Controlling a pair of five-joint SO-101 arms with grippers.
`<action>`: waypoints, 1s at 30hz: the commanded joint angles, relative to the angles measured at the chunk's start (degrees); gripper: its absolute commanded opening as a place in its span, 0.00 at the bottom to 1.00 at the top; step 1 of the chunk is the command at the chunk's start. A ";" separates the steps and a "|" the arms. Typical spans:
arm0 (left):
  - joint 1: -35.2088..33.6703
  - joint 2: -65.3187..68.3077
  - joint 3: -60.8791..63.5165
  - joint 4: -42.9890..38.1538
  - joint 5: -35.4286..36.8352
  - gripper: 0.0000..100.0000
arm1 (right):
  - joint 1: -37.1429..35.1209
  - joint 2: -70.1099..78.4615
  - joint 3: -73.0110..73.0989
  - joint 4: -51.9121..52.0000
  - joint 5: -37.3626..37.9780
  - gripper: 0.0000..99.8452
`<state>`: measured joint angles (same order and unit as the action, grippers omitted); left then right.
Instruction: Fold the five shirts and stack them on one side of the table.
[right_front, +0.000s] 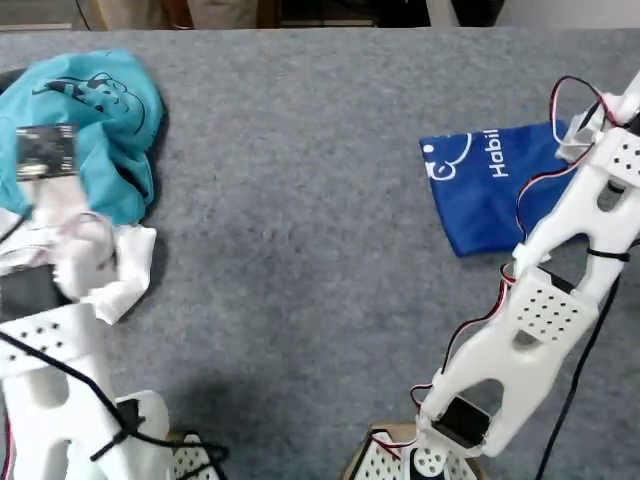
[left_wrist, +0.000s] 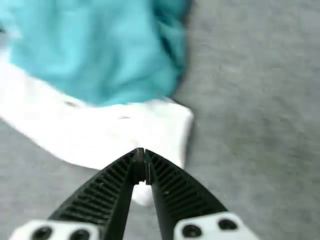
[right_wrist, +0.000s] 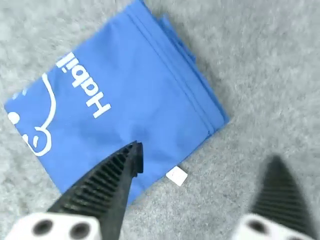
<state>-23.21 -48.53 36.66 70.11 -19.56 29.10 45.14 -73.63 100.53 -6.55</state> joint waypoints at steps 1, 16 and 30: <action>-7.82 2.86 -3.34 -2.11 -3.52 0.02 | -0.57 -0.92 -4.97 0.79 0.70 0.00; -21.80 28.26 -10.64 -14.15 -0.44 0.20 | -1.01 -5.49 -4.88 1.85 0.62 0.02; -20.40 58.51 -22.86 -13.98 -0.09 0.01 | -1.10 -5.67 -5.05 1.85 0.44 0.02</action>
<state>-43.78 9.41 19.87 56.48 -20.26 29.10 43.38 -76.44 101.32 -6.55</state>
